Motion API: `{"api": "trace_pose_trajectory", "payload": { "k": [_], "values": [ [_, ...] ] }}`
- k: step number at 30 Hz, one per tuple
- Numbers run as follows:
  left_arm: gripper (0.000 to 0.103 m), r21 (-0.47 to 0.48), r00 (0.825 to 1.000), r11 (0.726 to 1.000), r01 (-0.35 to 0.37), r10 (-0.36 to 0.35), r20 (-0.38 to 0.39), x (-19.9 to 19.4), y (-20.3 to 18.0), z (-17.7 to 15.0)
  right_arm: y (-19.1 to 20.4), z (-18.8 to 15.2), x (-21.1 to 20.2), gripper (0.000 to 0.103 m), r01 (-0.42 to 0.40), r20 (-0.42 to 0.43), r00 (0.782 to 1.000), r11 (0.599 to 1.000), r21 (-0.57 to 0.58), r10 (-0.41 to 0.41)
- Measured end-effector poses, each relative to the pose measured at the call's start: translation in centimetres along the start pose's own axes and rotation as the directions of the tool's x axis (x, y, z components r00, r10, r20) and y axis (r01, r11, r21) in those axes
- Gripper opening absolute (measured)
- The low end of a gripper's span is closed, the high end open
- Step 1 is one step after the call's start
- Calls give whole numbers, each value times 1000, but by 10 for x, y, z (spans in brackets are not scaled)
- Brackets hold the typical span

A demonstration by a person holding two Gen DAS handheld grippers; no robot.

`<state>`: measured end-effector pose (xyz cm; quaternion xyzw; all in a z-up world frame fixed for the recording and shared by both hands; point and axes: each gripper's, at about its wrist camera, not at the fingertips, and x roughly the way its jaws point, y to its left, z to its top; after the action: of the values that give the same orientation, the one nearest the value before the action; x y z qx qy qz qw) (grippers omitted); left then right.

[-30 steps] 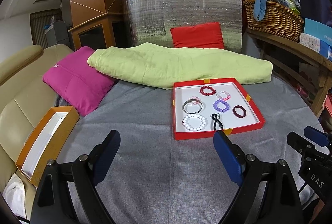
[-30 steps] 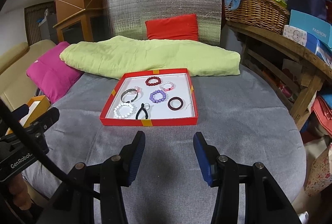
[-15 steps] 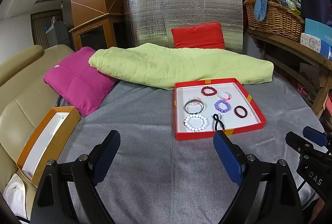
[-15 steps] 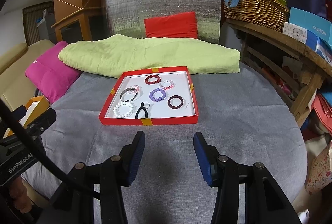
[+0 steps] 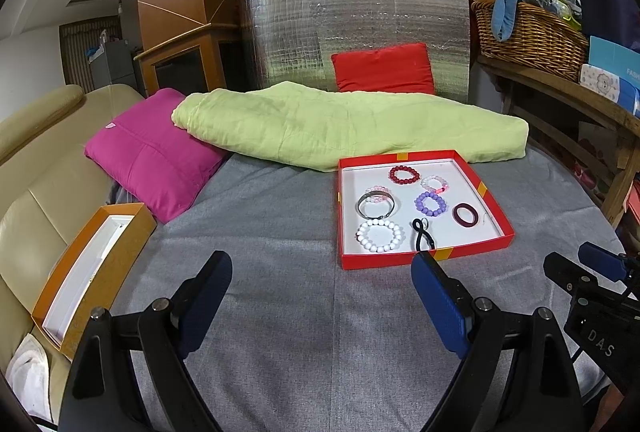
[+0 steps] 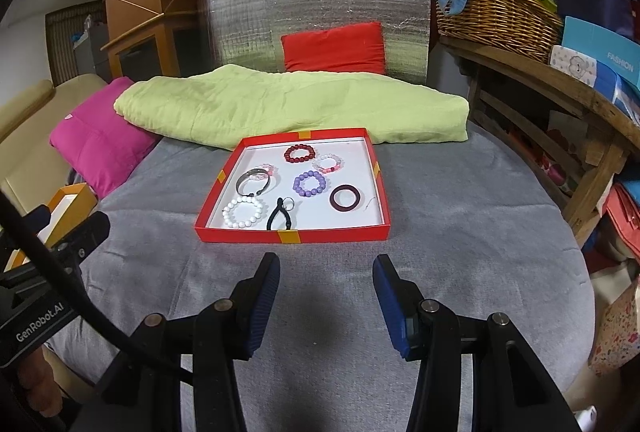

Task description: Organize jewelry

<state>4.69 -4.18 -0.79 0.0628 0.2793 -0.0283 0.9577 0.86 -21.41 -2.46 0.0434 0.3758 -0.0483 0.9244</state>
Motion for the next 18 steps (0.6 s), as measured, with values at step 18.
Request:
{"api": "trace_pose_trajectory", "payload": {
  "k": [18],
  "values": [
    [91,-2,1000,1000,10,-10,-8,3,1,-1,5,0,5,52,-1,-2,1000,1000,-5,1]
  ]
}}
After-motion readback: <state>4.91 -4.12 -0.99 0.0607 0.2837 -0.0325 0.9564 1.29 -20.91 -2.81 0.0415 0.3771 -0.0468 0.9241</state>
